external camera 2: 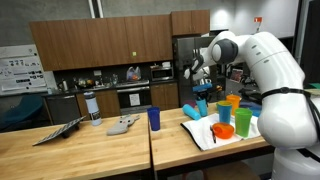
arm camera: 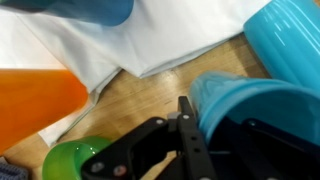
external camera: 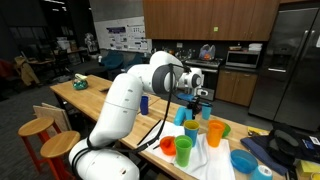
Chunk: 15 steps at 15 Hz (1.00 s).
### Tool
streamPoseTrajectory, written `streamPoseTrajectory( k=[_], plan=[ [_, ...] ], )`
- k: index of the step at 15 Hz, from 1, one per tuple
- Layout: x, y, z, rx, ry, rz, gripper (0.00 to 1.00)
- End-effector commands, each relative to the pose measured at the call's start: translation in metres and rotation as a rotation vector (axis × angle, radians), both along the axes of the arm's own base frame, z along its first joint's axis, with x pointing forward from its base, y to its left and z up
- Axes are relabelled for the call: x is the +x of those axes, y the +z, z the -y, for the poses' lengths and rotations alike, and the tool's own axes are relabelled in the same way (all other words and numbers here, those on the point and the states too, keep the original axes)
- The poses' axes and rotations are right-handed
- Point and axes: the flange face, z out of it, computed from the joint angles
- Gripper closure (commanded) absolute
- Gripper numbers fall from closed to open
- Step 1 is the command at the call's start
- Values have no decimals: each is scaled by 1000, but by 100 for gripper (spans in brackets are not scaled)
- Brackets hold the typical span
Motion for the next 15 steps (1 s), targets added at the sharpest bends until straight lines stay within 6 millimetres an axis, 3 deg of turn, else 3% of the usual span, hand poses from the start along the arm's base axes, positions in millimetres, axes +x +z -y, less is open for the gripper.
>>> streamPoseTrajectory(
  k=[1, 6, 11, 15],
  plan=[
    [-1, 19, -4, 2, 9, 6, 100],
    [0, 69, -23, -86, 78, 65, 99],
    [2, 119, -77, -166, 195, 139, 99],
    [11, 129, -128, -160, 302, 171, 99]
  ],
)
